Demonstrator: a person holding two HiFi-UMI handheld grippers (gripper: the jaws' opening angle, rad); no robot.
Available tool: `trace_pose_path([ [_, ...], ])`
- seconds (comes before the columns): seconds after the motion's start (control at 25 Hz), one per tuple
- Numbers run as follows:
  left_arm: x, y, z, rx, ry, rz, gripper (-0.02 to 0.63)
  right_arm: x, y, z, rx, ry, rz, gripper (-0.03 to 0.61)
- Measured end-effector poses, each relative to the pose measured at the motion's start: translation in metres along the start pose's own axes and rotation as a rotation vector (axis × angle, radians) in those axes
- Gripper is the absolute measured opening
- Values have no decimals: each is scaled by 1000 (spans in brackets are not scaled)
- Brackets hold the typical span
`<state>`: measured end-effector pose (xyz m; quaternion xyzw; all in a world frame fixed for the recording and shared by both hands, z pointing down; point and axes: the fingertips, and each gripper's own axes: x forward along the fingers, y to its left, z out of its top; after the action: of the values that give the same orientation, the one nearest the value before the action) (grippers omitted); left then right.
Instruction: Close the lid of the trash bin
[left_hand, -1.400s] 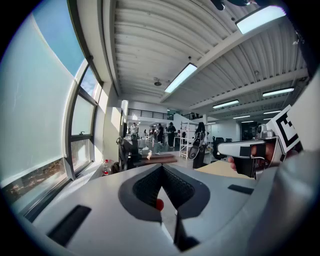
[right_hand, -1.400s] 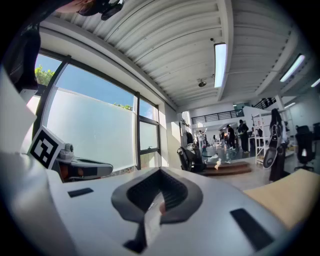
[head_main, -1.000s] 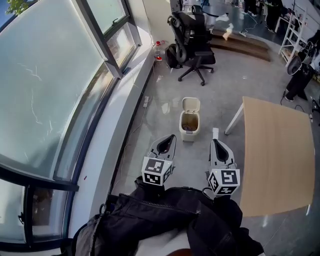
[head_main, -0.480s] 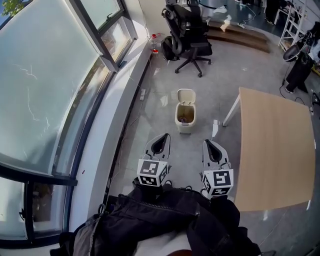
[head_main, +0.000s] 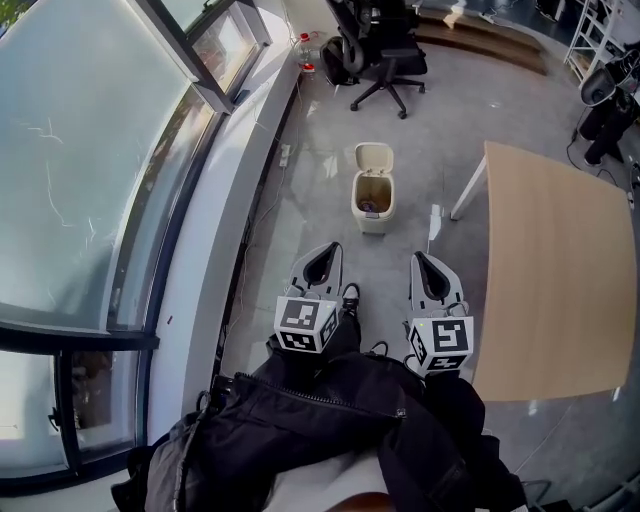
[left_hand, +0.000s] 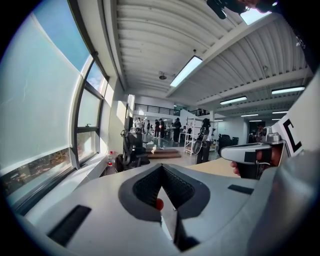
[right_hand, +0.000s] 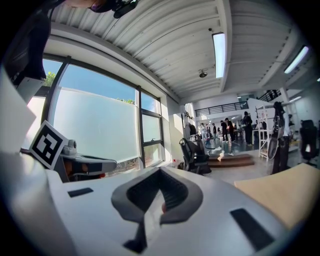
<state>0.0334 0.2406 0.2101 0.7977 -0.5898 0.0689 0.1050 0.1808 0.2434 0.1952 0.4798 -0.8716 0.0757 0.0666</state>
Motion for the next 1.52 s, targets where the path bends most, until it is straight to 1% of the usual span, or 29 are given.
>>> trace_pose_path([
  [0.16, 25, 19, -5, -10, -1, -17, -5, 22, 2, -7, -6, 7, -9, 3],
  [0.32, 67, 38, -3, -18, 7, -53, -5, 59, -13, -7, -9, 23, -41, 3],
  [0.48, 114, 58, -3, -28, 50, -94, -5, 109, -31, -1, -10, 47, -58, 3],
  [0.64, 154, 85, -2, -34, 78, -113, -5, 161, -38, 4, -11, 71, -55, 3],
  [1.04, 229, 139, -11, -73, 139, -158, -5, 260, -49, 1, -27, 135, -53, 4],
  [1.16, 246, 147, -16, -87, 164, -177, -5, 280, -52, -3, -35, 160, -52, 4],
  [1.32, 269, 153, -21, -87, 187, -204, -5, 300, -59, -11, -34, 191, -56, 3],
  [1.52, 281, 156, -32, -85, 225, -209, -5, 309, -60, -28, -17, 226, -46, 3],
])
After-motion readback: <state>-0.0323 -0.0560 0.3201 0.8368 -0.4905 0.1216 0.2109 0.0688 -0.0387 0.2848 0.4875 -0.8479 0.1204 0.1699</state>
